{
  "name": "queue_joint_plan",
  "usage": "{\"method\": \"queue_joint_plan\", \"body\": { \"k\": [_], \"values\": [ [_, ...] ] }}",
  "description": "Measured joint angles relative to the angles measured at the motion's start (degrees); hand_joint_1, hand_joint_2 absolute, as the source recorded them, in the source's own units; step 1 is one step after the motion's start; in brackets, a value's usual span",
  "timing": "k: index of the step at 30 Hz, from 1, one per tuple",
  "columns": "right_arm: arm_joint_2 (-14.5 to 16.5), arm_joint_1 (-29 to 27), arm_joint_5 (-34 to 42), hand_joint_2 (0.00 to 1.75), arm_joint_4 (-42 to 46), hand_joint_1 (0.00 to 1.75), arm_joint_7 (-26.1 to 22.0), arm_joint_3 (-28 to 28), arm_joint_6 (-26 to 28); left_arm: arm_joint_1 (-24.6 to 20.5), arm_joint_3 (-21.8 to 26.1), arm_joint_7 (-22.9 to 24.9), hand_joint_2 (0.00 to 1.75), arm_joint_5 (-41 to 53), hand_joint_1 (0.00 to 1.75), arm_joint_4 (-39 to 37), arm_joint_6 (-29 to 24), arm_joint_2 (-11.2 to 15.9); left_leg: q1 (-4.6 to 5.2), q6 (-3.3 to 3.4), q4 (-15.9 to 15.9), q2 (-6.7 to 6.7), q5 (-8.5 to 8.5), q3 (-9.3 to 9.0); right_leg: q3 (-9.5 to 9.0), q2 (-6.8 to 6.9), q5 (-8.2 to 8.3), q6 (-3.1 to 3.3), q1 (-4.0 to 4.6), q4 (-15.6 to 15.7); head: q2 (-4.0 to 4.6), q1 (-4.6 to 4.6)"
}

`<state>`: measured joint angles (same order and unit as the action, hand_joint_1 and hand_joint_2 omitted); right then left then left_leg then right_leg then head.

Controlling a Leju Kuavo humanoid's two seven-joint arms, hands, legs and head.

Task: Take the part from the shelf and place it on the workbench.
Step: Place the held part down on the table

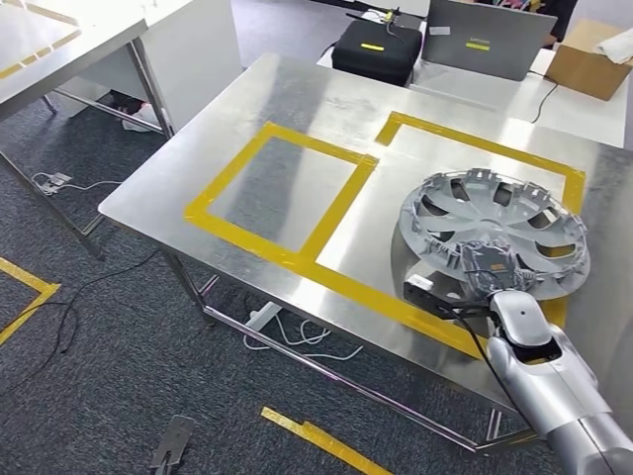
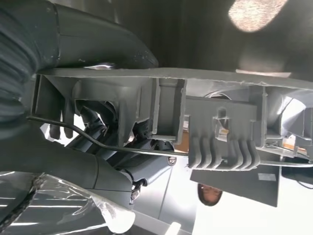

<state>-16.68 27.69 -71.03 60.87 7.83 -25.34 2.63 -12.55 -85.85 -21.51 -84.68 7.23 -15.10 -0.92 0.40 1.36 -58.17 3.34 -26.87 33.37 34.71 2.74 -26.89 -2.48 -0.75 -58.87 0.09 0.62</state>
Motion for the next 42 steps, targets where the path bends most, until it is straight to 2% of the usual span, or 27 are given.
{"method": "queue_joint_plan", "body": {
  "k": [1, 3, 5, 7, 8, 9, 10, 11, 13, 14, 16, 18, 20, 21, 23, 25, 26, 27, 28, 30, 32, 34, 36, 38, 40, 41, 42],
  "values": [
    [0.33, 0.63, -0.02, 1.75, -0.7, 1.75, -0.05, -0.75, 0.13, -0.03, -0.08, 0.1, 1.75, 0.02, 0.0, 0.0, -0.01, -0.01, 0.14, -0.26, -0.13, 0.29, -0.03, 0.09, -0.29, 0.12, -0.31, 0.35, 0.18, 0.54, 0.0, -0.05],
    [0.83, 1.54, -0.16, 1.75, -1.91, 1.75, -0.37, -2.06, 0.32, -0.1, -0.3, 0.33, 1.75, 0.14, 0.0, 0.0, 0.01, -0.07, 0.1, -0.77, -0.3, 0.76, -0.17, 0.13, -0.27, -0.58, -0.13, 1.1, 0.16, 0.71, 0.0, -0.09],
    [1.64, 2.93, -0.54, 1.75, -3.26, 1.75, -0.9, -3.49, 0.38, -0.25, -0.61, 0.54, 1.75, 0.34, 0.0, 0.0, 0.02, -0.12, -0.14, -1.44, -2.23, -0.4, -1.68, 0.8, -0.28, -1.38, 0.1, 1.78, -0.03, 0.81, 0.0, -0.29],
    [2.92, 4.6, -0.93, 1.75, -4.96, 1.75, -1.37, -5.1, 0.54, -0.35, -0.88, 0.65, 1.75, 0.48, 0.0, 0.0, 0.02, -0.2, -0.37, -1.96, -8.44, -2.16, -5.0, 3.46, -0.22, -2.3, 0.24, 2.33, -0.13, 0.86, 0.0, -0.55],
    [3.61, 5.22, -1.05, 1.75, -5.93, 1.75, -1.51, -5.95, 0.71, -0.34, -0.99, 0.69, 1.75, 0.5, 0.0, 0.0, 0.01, -0.27, -0.43, -2.07, -12.28, -2.52, -6.57, 5.2, -0.17, -2.81, 0.27, 2.51, -0.1, 0.85, 0.0, -0.6],
    [4.3, 5.66, -1.15, 1.75, -6.87, 1.75, -1.6, -6.76, 0.88, -0.32, -1.08, 0.72, 1.75, 0.5, 0.0, 0.01, 0.01, -0.36, -0.46, -2.12, -15.16, -2.67, -7.42, 6.55, -0.15, -3.36, 0.3, 2.6, -0.07, 0.85, 0.0, -0.6],
    [4.96, 6.0, -1.21, 1.75, -7.72, 1.75, -1.63, -7.51, 1.02, -0.31, -1.18, 0.74, 1.75, 0.49, 0.0, 0.01, 0.0, -0.44, -0.46, -2.07, -16.27, -2.73, -7.24, 7.12, -0.13, -3.94, 0.34, 2.61, -0.04, 0.83, 0.0, -0.6],
    [5.52, 6.27, -1.26, 1.75, -8.4, 1.75, -1.64, -8.13, 1.13, -0.32, -1.27, 0.75, 1.75, 0.48, 0.0, 0.02, -0.01, -0.52, -0.47, -1.94, -15.13, -2.82, -5.97, 6.63, -0.14, -4.49, 0.37, 2.59, -0.03, 0.81, 0.0, -0.6],
    [6.45, 6.91, -1.32, 1.75, -9.37, 1.75, -1.66, -9.05, 1.25, -0.37, -1.4, 0.77, 1.75, 0.46, 0.0, 0.02, -0.01, -0.57, -0.48, -1.43, -8.11, -3.85, -2.05, 3.44, -0.17, -5.5, 0.48, 2.44, -0.04, 0.78, 0.0, -0.61],
    [6.76, 7.25, -1.32, 1.75, -9.75, 1.75, -1.66, -9.39, 1.33, -0.4, -1.42, 0.77, 1.75, 0.46, 0.0, 0.02, -0.02, -0.57, -0.51, -1.16, -4.53, -4.55, -0.74, 1.8, -0.06, -5.97, 0.52, 2.28, 0.03, 0.72, 0.0, -0.59],
    [7.16, 7.7, -1.32, 1.75, -10.42, 1.75, -1.63, -9.97, 1.48, -0.46, -1.45, 0.79, 1.75, 0.44, 0.0, 0.02, -0.02, -0.56, -0.48, -0.82, -0.92, -5.4, -0.07, 0.29, 0.35, -6.65, 0.74, 1.74, 0.06, 0.7, 0.0, -0.58],
    [7.26, 7.85, -1.28, 1.75, -10.92, 1.75, -1.58, -10.38, 1.61, -0.51, -1.47, 0.81, 1.75, 0.43, 0.0, 0.02, -0.01, -0.71, -0.5, -0.47, -0.37, -4.93, -0.02, 0.21, 0.6, -7.13, 1.01, 1.02, -0.01, 0.96, 0.0, -0.57],
    [7.25, 7.96, -1.18, 1.75, -11.3, 1.75, -1.57, -10.59, 1.73, -0.56, -1.5, 0.83, 1.75, 0.42, 0.0, 0.02, -0.03, -0.85, -0.72, 0.1, 0.27, -4.26, 0.37, -0.03, 0.97, -6.57, 0.6, 0.53, 0.04, 0.67, 0.0, -0.48],
    [7.25, 8.09, -1.1, 1.75, -11.5, 1.75, -1.58, -10.68, 1.79, -0.58, -1.53, 0.85, 1.75, 0.38, 0.0, 0.02, -0.07, -0.88, -0.86, 0.38, 0.58, -3.91, 0.56, -0.14, 1.54, -5.79, -0.19, 0.33, 0.1, -0.35, 0.0, -0.31],
    [7.38, 8.28, -0.86, 1.75, -11.97, 1.75, -1.61, -11.0, 2.16, -0.57, -1.63, 0.93, 1.75, 0.31, 0.0, 0.02, -0.16, -0.84, -0.8, 0.7, 0.7, -3.35, 0.62, -0.14, 4.01, -4.02, -3.04, -0.02, 0.08, -5.49, 0.0, 0.0],
    [7.52, 8.09, -0.5, 1.75, -12.6, 1.75, -1.72, -11.5, 2.99, -0.51, -1.77, 1.03, 1.75, 0.27, 0.0, 0.02, -0.22, -0.85, -0.75, 0.86, 0.68, -2.63, 0.56, -0.03, 7.28, -3.31, -5.85, -0.36, -0.01, -12.38, 0.0, 0.09],
    [7.54, 7.93, -0.29, 1.75, -12.89, 1.75, -1.81, -11.75, 3.48, -0.46, -1.82, 1.07, 1.75, 0.28, 0.0, 0.02, -0.23, -0.86, -0.75, 0.88, 0.67, -2.26, 0.53, -0.01, 8.11, -3.19, -6.15, -0.49, -0.03, -14.14, 0.0, 0.1],
    [7.55, 7.84, -0.15, 1.75, -13.11, 1.75, -1.94, -11.97, 3.96, -0.43, -1.85, 1.09, 1.75, 0.28, 0.0, 0.02, -0.24, -0.88, -0.75, 0.85, 0.64, -1.91, 0.48, -0.01, 7.94, -3.06, -5.45, -0.56, -0.04, -13.89, 0.0, 0.11],
    [7.56, 7.83, -0.03, 1.75, -13.25, 1.75, -2.09, -12.14, 4.36, -0.42, -1.86, 1.11, 1.75, 0.29, 0.0, 0.02, -0.25, -0.9, -0.75, 0.76, 0.6, -1.58, 0.4, -0.07, 6.69, -2.79, -3.88, -0.57, -0.05, -11.56, 0.0, 0.12],
    [7.75, 8.06, 0.13, 1.75, -13.37, 1.75, -2.59, -12.49, 5.35, -0.52, -1.92, 1.14, 1.75, 0.41, 0.0, 0.02, -0.25, -0.92, -0.59, 0.34, 0.35, -0.96, 0.05, -0.18, 2.6, -1.02, -0.66, -0.42, 0.12, -4.18, 0.0, 0.13],
    [8.21, 8.33, 0.23, 1.75, -13.38, 1.75, -3.33, -12.98, 6.79, -0.68, -2.08, 1.13, 1.75, 0.68, 0.0, 0.02, -0.24, -0.93, -0.28, -0.22, -0.05, -0.29, -0.3, -0.12, 0.1, 0.35, 0.15, 0.22, 0.46, 0.29, 0.0, 0.04],
    [8.55, 8.19, 0.32, 1.75, -13.38, 1.75, -3.98, -13.54, 8.81, -0.83, -2.32, 1.03, 1.75, 1.04, 0.0, 0.02, -0.27, -0.96, -0.12, -0.67, -0.23, 0.51, -0.46, -0.11, -0.1, -0.15, -0.14, 1.04, 0.6, 0.88, 0.0, -0.01],
    [8.61, 7.75, 0.42, 1.75, -13.39, 1.75, -4.2, -14.01, 11.1, -1.0, -2.5, 0.93, 1.75, 1.41, 0.0, 0.02, -0.48, -0.98, -0.25, -1.23, -1.02, 0.09, -1.3, 0.08, -0.15, -0.98, 0.02, 1.61, 0.35, 0.99, 0.0, -0.08],
    [8.63, 7.34, 0.44, 1.75, -13.6, 1.75, -3.99, -14.25, 13.53, -1.08, -2.64, 1.04, 1.75, 1.74, 0.0, 0.02, -0.94, -0.98, -0.49, -1.82, -5.7, -1.5, -4.06, 2.13, -0.27, -1.71, 0.1, 2.05, 0.09, 1.08, 0.0, -0.36],
    [8.64, 6.77, 0.36, 1.75, -14.0, 1.75, -3.69, -14.4, 15.49, -0.96, -2.73, 1.31, 1.75, 1.96, 0.0, 0.02, -1.29, -1.02, -0.65, -2.12, -13.18, -2.38, -7.09, 5.75, -0.29, -2.57, 0.06, 2.29, 0.1, 1.05, 0.0, -0.52],
    [8.64, 6.42, 0.31, 1.75, -14.19, 1.75, -3.61, -14.49, 15.96, -0.89, -2.75, 1.42, 1.75, 1.99, 0.0, 0.02, -1.34, -1.04, -0.69, -2.14, -15.59, -2.52, -7.47, 7.08, -0.33, -3.06, 0.02, 2.36, 0.12, 1.03, 0.0, -0.52],
    [8.64, 6.11, 0.27, 1.75, -14.35, 1.75, -3.54, -14.56, 16.2, -0.85, -2.75, 1.47, 1.75, 2.0, 0.0, 0.02, -1.38, -1.05, -0.7, -2.07, -16.01, -2.61, -6.68, 7.57, -0.39, -3.57, 0.0, 2.36, 0.14, 1.01, 0.0, -0.52]
  ]
}}
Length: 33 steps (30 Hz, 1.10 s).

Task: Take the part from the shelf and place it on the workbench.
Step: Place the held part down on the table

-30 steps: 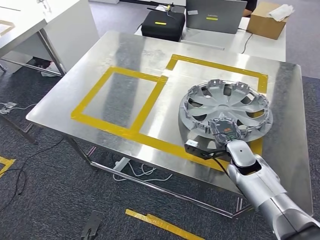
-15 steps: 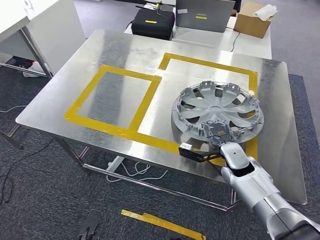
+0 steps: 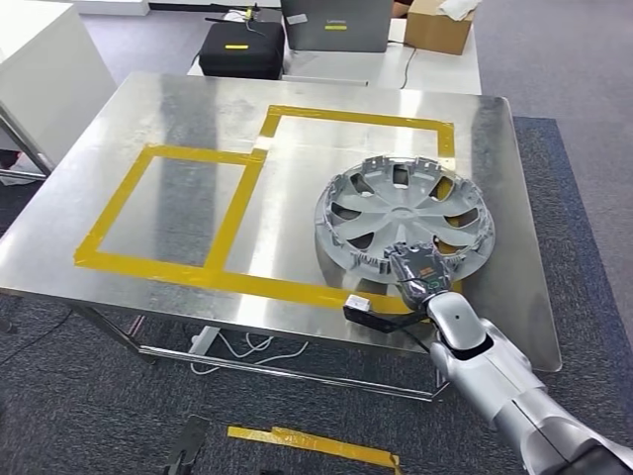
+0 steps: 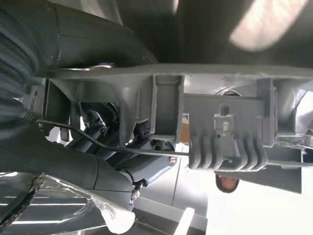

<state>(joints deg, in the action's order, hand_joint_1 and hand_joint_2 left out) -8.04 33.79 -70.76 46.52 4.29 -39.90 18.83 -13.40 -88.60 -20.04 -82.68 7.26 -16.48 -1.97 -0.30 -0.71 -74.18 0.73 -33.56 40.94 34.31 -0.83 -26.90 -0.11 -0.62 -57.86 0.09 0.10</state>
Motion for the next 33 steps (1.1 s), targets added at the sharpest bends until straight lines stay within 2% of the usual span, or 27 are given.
{"method": "queue_joint_plan", "body": {
  "k": [1, 3, 4, 5, 8, 10, 11, 13, 14, 15, 16, 18, 19, 20, 21, 25, 33],
  "values": [
    [0.0, -0.22, -0.02, 1.75, -0.14, 1.75, 0.04, -0.05, 0.07, 0.0, -0.01, 0.01, 1.75, 0.0, 0.0, 0.0, -0.03, -0.01, 0.0, 0.15, 1.69, -0.1, 1.79, -0.45, -0.08, -0.5, -0.04, -0.01, 0.0, -0.03, 0.0, -0.01],
    [0.0, -0.37, -0.04, 1.75, -0.32, 1.75, 0.08, -0.08, 0.18, -0.07, -0.01, 0.02, 1.75, 0.0, 0.0, 0.0, -0.1, 0.03, 0.0, 0.64, 8.72, -0.87, 6.1, -3.19, -0.25, -1.4, -0.17, -0.14, 0.05, -0.08, 0.0, 0.01],
    [0.0, -0.37, -0.04, 1.75, -0.39, 1.75, 0.1, -0.08, 0.26, -0.12, -0.01, 0.02, 1.75, 0.0, 0.0, 0.0, -0.14, 0.05, -0.01, 0.89, 11.96, -1.35, 7.26, -4.52, -0.2, -1.8, -0.24, -0.31, 0.09, -0.15, 0.0, 0.03],
    [0.0, -0.37, -0.04, 1.75, -0.45, 1.75, 0.12, -0.07, 0.37, -0.17, -0.02, 0.03, 1.75, 0.0, 0.0, 0.0, -0.16, 0.05, 0.03, 1.08, 13.98, -1.73, 7.68, -5.35, -0.07, -2.09, -0.24, -0.56, 0.1, -0.18, 0.0, 0.04],
    [-0.05, -0.5, -0.03, 1.75, -0.66, 1.75, 0.19, -0.01, 0.61, -0.3, -0.03, 0.08, 1.75, 0.01, 0.0, 0.0, -0.17, -0.07, 0.05, 1.68, 15.3, -1.66, 7.45, -5.77, 0.39, -2.46, -0.23, -1.55, -0.07, 0.02, 0.0, 0.05],
    [-0.14, -0.46, -0.15, 1.75, -0.75, 1.75, 0.22, 0.07, 0.91, -0.4, -0.03, 0.09, 1.75, 0.1, 0.0, 0.01, -0.28, -0.17, -0.16, 2.37, 15.91, -1.3, 7.8, -5.99, 1.44, -1.57, -1.62, -2.08, -0.09, -1.62, 0.0, 0.18],
    [-0.17, -0.46, -0.25, 1.75, -0.8, 1.75, 0.23, 0.09, 1.4, -0.43, -0.03, 0.14, 1.75, 0.26, 0.0, 0.01, -0.37, -0.21, -0.25, 2.63, 16.14, -1.12, 7.93, -6.06, 2.75, -0.88, -3.08, -2.25, -0.11, -4.16, 0.0, 0.26],
    [-0.18, -0.87, -0.59, 1.75, -0.92, 1.75, 0.14, 0.14, 3.41, -0.4, -0.03, 0.41, 1.75, 0.77, 0.0, 0.01, -0.73, -0.21, -0.21, 2.79, 16.16, -0.89, 7.96, -6.05, 6.31, 0.07, -6.22, -2.53, -0.12, -11.67, 0.0, 0.31],
    [-0.2, -1.34, -0.85, 1.75, -0.96, 1.75, -0.04, 0.22, 4.78, -0.35, -0.03, 0.67, 1.75, 1.04, 0.0, 0.01, -0.98, -0.23, -0.19, 2.8, 16.14, -0.83, 7.95, -6.06, 7.7, 0.24, -6.93, -2.64, -0.12, -14.52, 0.0, 0.31],
    [-0.24, -1.88, -1.2, 1.75, -0.96, 1.75, -0.37, 0.34, 6.23, -0.29, -0.03, 0.95, 1.75, 1.32, 0.0, 0.02, -1.24, -0.25, -0.18, 2.8, 16.12, -0.8, 7.94, -6.07, 8.24, 0.29, -6.63, -2.69, -0.12, -15.47, 0.0, 0.32],
    [-0.27, -2.36, -1.59, 1.75, -0.91, 1.75, -0.78, 0.47, 7.46, -0.25, -0.04, 1.21, 1.75, 1.55, 0.0, 0.02, -1.47, -0.26, -0.18, 2.8, 16.1, -0.8, 7.93, -6.09, 7.86, 0.32, -5.54, -2.68, -0.12, -14.57, 0.0, 0.33],
    [-0.31, -3.09, -2.59, 1.75, -0.34, 1.75, -2.06, 0.67, 9.64, -0.27, -0.05, 1.78, 1.75, 2.26, 0.0, 0.02, -1.94, -0.3, -0.16, 2.63, 15.99, -0.79, 7.82, -6.11, 4.39, 0.62, -1.85, -2.36, -0.06, -7.35, 0.0, 0.33],
    [-0.3, -3.31, -3.13, 1.75, 0.16, 1.75, -2.75, 0.68, 10.39, -0.32, -0.05, 2.08, 1.75, 2.7, 0.0, 0.02, -2.18, -0.31, -0.03, 2.43, 15.82, -0.77, 7.74, -6.01, 2.5, 0.83, -0.69, -2.15, 0.04, -3.76, 0.0, 0.33],
    [-0.27, -3.53, -3.7, 1.75, 0.76, 1.75, -3.45, 0.65, 11.04, -0.38, -0.05, 2.44, 1.75, 3.15, 0.0, 0.02, -2.38, -0.32, 0.09, 2.18, 15.73, -0.73, 7.69, -5.89, 1.02, 1.01, 0.08, -1.93, 0.14, -0.95, 0.0, 0.28],
    [-0.2, -3.75, -4.28, 1.75, 1.38, 1.75, -4.09, 0.54, 11.44, -0.43, -0.05, 2.82, 1.75, 3.6, 0.0, 0.02, -2.51, -0.32, 0.25, 2.08, 15.59, -0.67, 7.64, -5.75, 0.42, 1.09, 0.16, -1.83, 0.19, 0.19, 0.0, 0.26],
    [0.54, -4.22, -6.25, 1.75, 3.39, 1.75, -6.12, -0.9, 11.79, -0.81, -0.05, 3.83, 1.75, 5.06, 0.0, 0.02, -2.67, -0.32, 0.45, 2.83, 15.77, -0.43, 7.94, -5.68, 0.42, 0.72, 0.46, -1.79, 0.19, 0.47, 0.0, 0.15],
    [3.27, -2.54, -6.46, 1.75, 7.36, 1.75, -8.23, -6.64, 11.92, -1.58, -0.05, 4.8, 1.75, 7.32, 0.0, 0.02, -3.3, -0.6, 0.18, 1.65, 16.49, -0.42, 8.52, -5.8, 0.64, 0.77, 0.51, -0.97, 0.52, 0.39, 0.0, 0.16]
  ]
}}
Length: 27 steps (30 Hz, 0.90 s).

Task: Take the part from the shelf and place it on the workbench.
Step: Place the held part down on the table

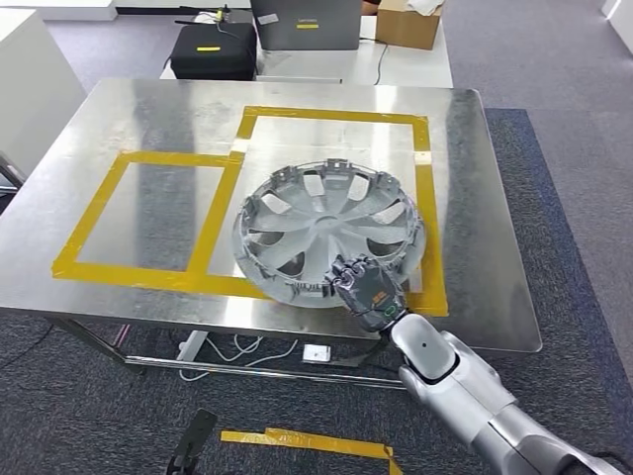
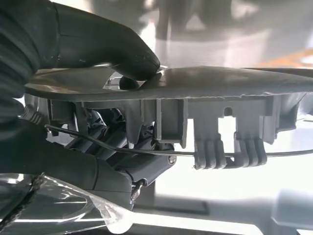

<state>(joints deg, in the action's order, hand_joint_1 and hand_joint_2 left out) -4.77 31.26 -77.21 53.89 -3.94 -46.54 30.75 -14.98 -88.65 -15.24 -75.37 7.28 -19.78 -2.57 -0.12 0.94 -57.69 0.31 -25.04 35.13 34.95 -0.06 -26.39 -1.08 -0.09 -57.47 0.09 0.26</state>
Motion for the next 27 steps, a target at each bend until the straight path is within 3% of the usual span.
{"method": "queue_joint_plan", "body": {
  "k": [5, 18, 24, 27],
  "values": [
    [0.52, 1.56, 0.18, 1.75, 2.23, 1.75, -0.06, -2.97, 0.49, -0.1, 0.0, 0.46, 1.75, 1.28, 0.0, 0.0, -0.38, -0.22, -0.09, -0.61, 0.02, -0.01, 0.03, 0.06, 0.0, 0.07, 0.04, 0.08, 0.05, -0.02, 0.0, 0.03],
    [0.99, 3.99, 0.36, 1.75, 3.69, 1.75, -0.15, -6.7, 0.43, -0.28, 0.0, 0.71, 1.75, 2.17, 0.0, 0.02, -0.61, -0.51, 0.06, -0.58, -0.24, -0.02, 0.01, 0.21, -0.02, 0.14, 0.14, 0.08, -0.1, -0.01, 0.0, 0.04],
    [0.89, 4.14, 2.33, 1.75, 1.75, 1.75, 5.03, -6.32, -0.54, -0.11, 0.03, 0.57, 1.75, 0.68, 0.0, 0.02, -1.22, -0.52, 0.07, -0.57, -0.28, -0.02, 0.0, 0.22, 0.0, 0.15, 0.14, 0.07, -0.1, 0.0, 0.0, 0.03],
    [0.42, 3.82, 5.02, 1.75, -1.09, 1.75, 5.3, -3.95, -0.25, 0.28, 0.05, 0.5, 1.75, 0.2, 0.0, 0.02, -1.29, -0.44, 0.07, -0.57, -0.29, -0.01, 0.0, 0.22, 0.0, 0.14, 0.14, 0.07, -0.1, 0.0, 0.0, 0.03]
  ]
}}
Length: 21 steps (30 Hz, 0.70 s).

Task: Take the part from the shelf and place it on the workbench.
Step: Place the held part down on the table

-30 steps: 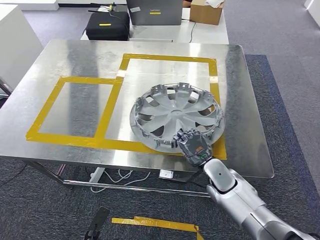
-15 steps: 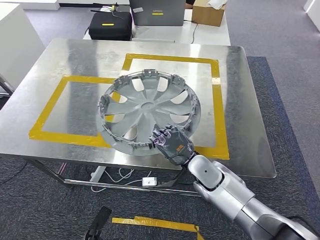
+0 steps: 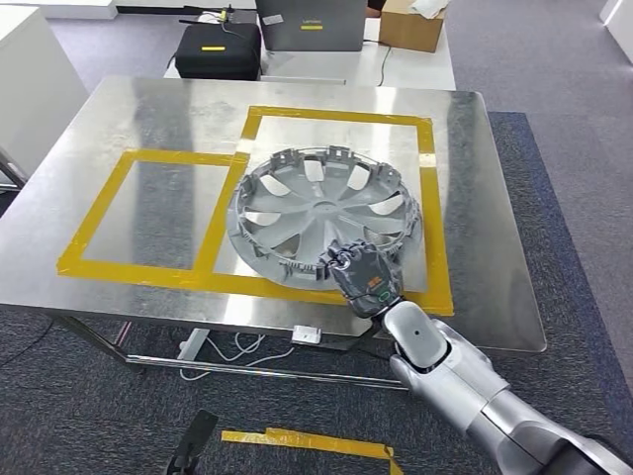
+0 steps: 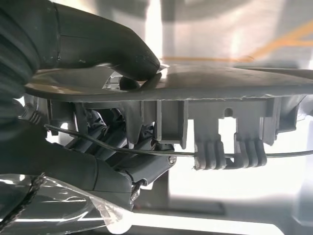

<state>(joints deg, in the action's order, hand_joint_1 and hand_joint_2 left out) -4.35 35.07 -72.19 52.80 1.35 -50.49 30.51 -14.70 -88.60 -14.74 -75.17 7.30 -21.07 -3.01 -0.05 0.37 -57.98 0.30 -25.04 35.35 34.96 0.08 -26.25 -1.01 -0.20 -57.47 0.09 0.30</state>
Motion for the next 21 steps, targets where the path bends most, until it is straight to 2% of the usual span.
{"method": "queue_joint_plan", "body": {
  "k": [6, 11, 21],
  "values": [
    [-0.74, -1.12, 3.09, 1.75, -4.96, 1.75, -1.91, 5.33, 0.4, 0.28, 0.03, -0.19, 1.75, -0.48, 0.0, 0.0, 0.0, 0.29, 0.0, 0.01, -0.02, 0.0, -0.01, 0.04, 0.04, -0.03, 0.02, 0.0, 0.0, 0.0, 0.0, 0.0],
    [-0.79, -1.25, 3.49, 1.75, -6.92, 1.75, -2.47, 6.94, 0.58, 0.21, 0.06, -0.32, 1.75, -0.6, 0.0, 0.0, 0.01, 0.34, 0.0, 0.02, -0.02, 0.01, -0.02, 0.04, 0.08, -0.05, 0.01, 0.0, 0.01, 0.0, 0.0, -0.01],
    [-1.43, -0.98, 4.37, 1.75, -12.04, 1.75, -7.19, 10.2, 2.96, 0.08, 0.08, -0.39, 1.75, -0.86, 0.0, 0.0, 0.11, 0.44, 0.0, 0.02, -0.02, 0.0, -0.02, 0.05, 0.05, -0.04, 0.02, 0.0, 0.01, 0.0, 0.0, 0.0]
  ]
}}
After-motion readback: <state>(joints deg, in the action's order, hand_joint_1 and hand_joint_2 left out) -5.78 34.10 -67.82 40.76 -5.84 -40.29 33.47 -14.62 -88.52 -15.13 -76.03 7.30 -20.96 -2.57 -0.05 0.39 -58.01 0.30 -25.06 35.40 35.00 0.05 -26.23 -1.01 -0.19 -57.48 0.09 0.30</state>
